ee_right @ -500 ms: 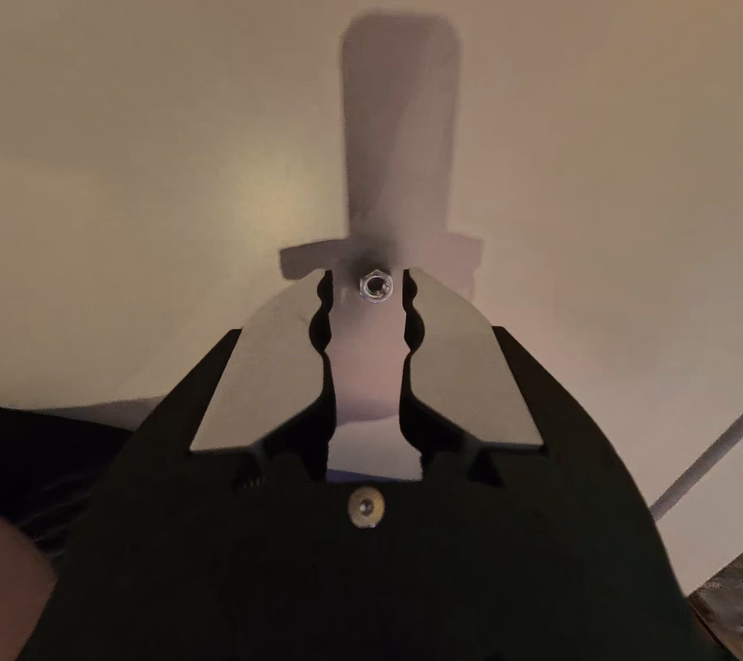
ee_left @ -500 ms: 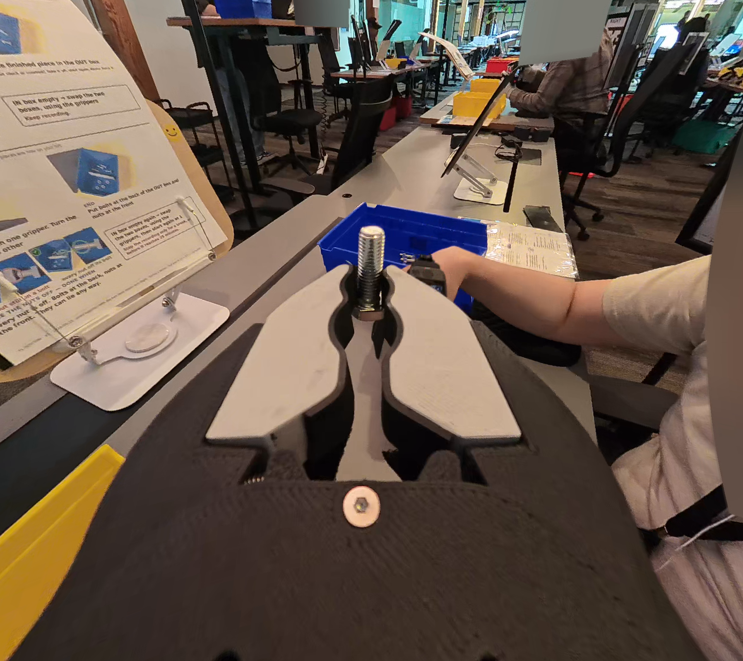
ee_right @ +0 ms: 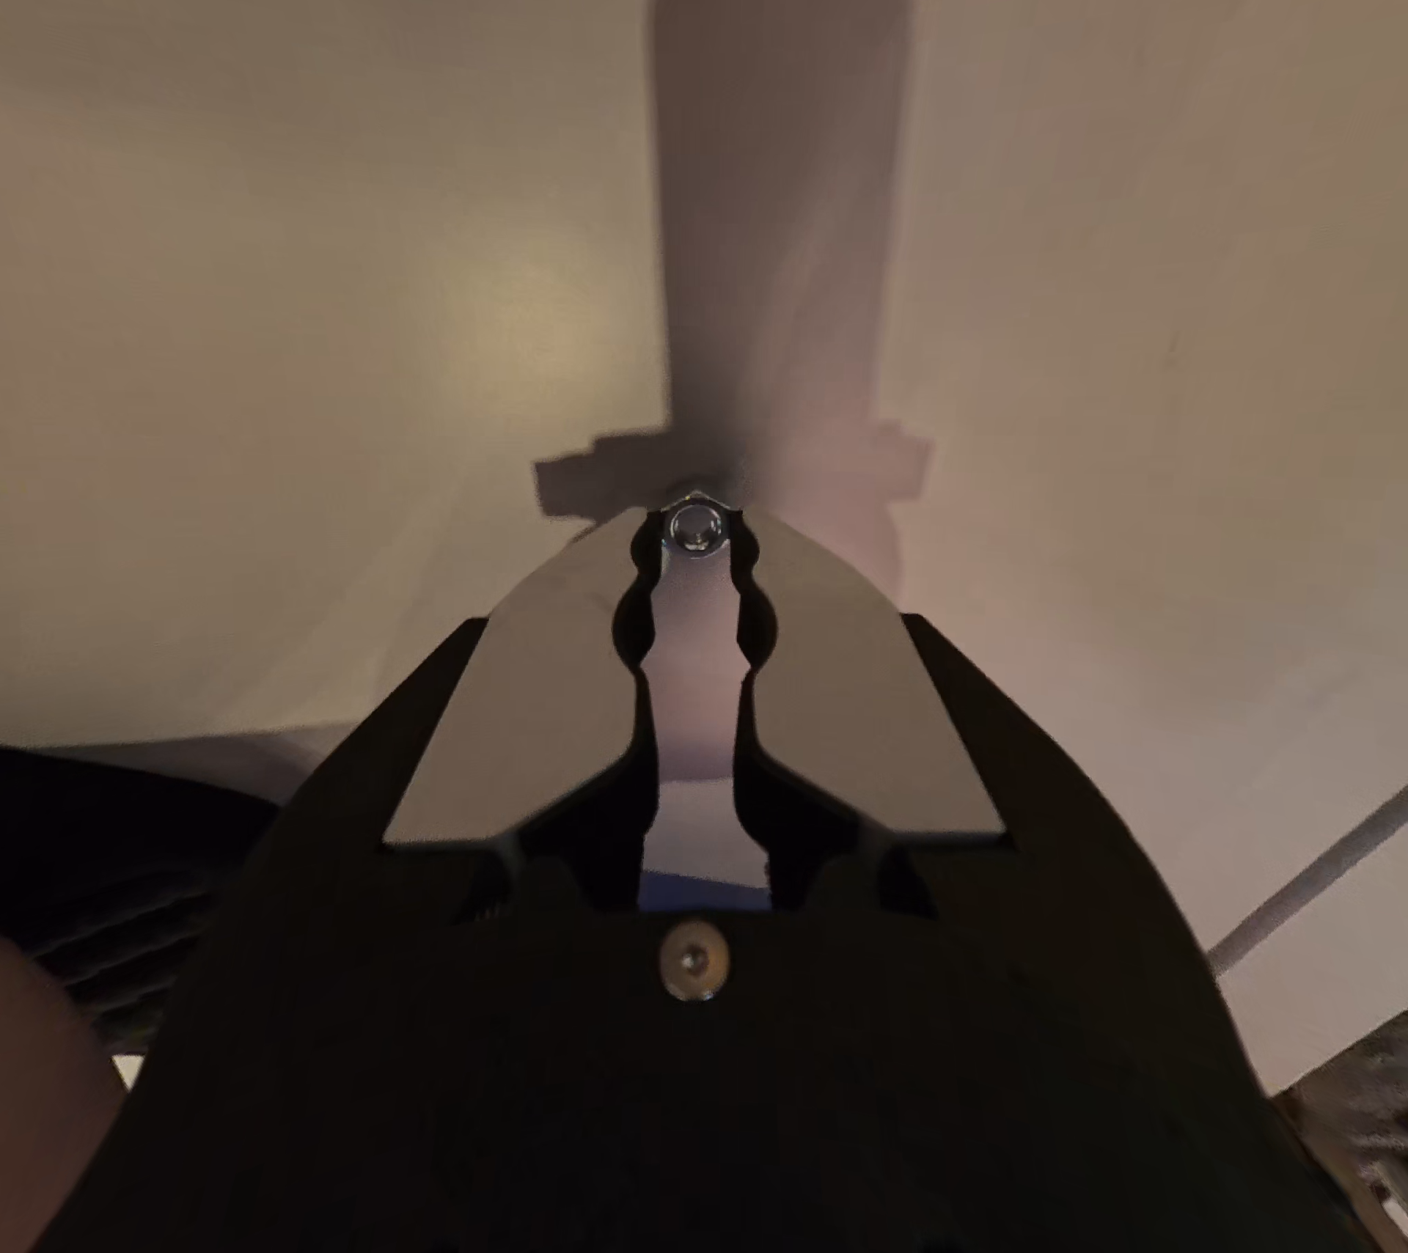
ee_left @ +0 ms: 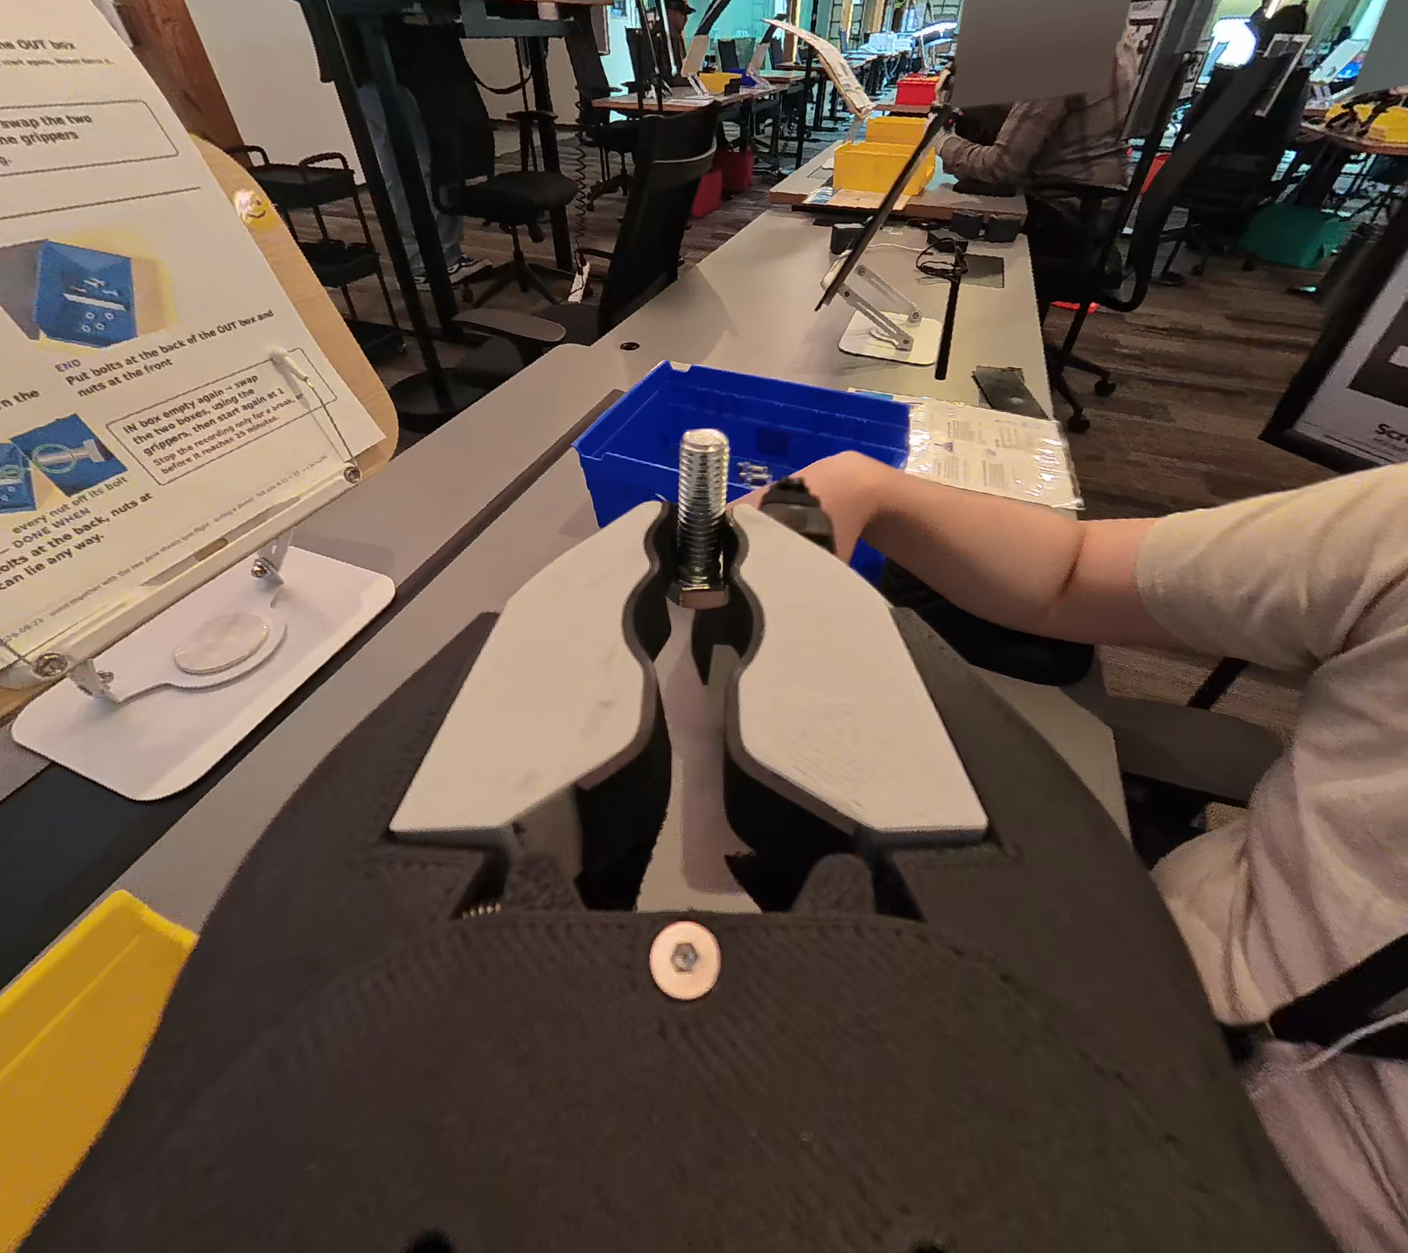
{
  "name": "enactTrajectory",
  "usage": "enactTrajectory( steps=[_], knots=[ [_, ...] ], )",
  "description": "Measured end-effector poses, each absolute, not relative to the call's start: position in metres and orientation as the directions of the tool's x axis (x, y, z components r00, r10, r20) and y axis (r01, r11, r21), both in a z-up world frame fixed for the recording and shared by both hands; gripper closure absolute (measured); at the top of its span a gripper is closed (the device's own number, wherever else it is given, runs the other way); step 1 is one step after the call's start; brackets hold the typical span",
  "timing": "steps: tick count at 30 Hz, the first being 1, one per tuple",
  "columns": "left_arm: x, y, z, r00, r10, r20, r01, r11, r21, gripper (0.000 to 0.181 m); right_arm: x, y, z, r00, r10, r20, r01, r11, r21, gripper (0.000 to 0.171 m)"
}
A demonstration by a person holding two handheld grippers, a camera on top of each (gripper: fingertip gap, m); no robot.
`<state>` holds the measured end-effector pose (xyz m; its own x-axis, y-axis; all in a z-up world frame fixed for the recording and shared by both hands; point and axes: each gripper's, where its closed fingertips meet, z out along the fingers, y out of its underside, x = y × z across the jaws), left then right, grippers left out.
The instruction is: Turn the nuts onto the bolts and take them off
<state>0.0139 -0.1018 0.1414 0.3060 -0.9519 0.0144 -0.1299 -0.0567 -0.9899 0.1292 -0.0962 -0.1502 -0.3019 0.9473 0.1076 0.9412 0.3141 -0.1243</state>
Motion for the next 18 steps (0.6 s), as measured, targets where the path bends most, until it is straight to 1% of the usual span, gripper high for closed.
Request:
enactTrajectory(
  steps=[1,3,5,7,9,11,12,13,14,16,18],
  knots=[
    [0.018,-0.097,0.138,0.321,-0.947,0.016,-0.134,-0.062,-0.989,0.172,0.125,-0.102,-0.138,-0.316,0.942,0.115,0.928,0.332,-0.169,0.152],
    [0.031,-0.087,0.126,0.337,-0.942,-0.006,-0.157,-0.050,-0.986,0.172,0.114,-0.125,-0.103,-0.361,0.924,0.128,0.871,0.383,-0.308,0.153],
    [0.051,-0.077,0.112,0.342,-0.938,-0.049,-0.161,-0.007,-0.987,0.171,0.105,-0.156,-0.058,-0.432,0.884,0.180,0.751,0.463,-0.471,0.153],
    [0.076,-0.068,0.093,0.345,-0.935,-0.078,-0.150,0.027,-0.988,0.171,0.102,-0.175,-0.009,-0.444,0.837,0.320,0.592,0.543,-0.596,0.153],
    [0.106,-0.065,0.066,0.320,-0.944,-0.075,-0.139,0.031,-0.990,0.171,0.105,-0.179,0.037,-0.361,0.811,0.460,0.443,0.584,-0.681,0.153],
    [0.134,-0.066,0.032,0.282,-0.957,-0.061,-0.158,0.016,-0.987,0.171,0.116,-0.165,0.078,-0.197,0.816,0.544,0.338,0.577,-0.743,0.153],
    [0.145,-0.066,0.017,0.273,-0.959,-0.075,-0.173,0.028,-0.985,0.171,0.125,-0.149,0.090,-0.096,0.829,0.551,0.337,0.548,-0.766,0.153],
    [0.153,-0.066,0.002,0.272,-0.957,-0.102,-0.190,0.050,-0.981,0.171,0.135,-0.132,0.092,-0.016,0.847,0.532,0.374,0.498,-0.782,0.153],
    [0.159,-0.067,-0.011,0.263,-0.956,-0.129,-0.205,0.075,-0.976,0.171,0.145,-0.118,0.084,0.020,0.866,0.500,0.437,0.442,-0.783,0.153],
    [0.168,-0.073,-0.035,0.226,-0.961,-0.158,-0.238,0.103,-0.966,0.171,0.162,-0.099,0.054,0.025,0.878,0.478,0.586,0.375,-0.718,0.153],
    [0.175,-0.081,-0.055,0.176,-0.972,-0.153,-0.270,0.102,-0.957,0.172,0.170,-0.095,0.019,-0.055,0.888,0.456,0.713,0.355,-0.605,0.153]
  ],
)
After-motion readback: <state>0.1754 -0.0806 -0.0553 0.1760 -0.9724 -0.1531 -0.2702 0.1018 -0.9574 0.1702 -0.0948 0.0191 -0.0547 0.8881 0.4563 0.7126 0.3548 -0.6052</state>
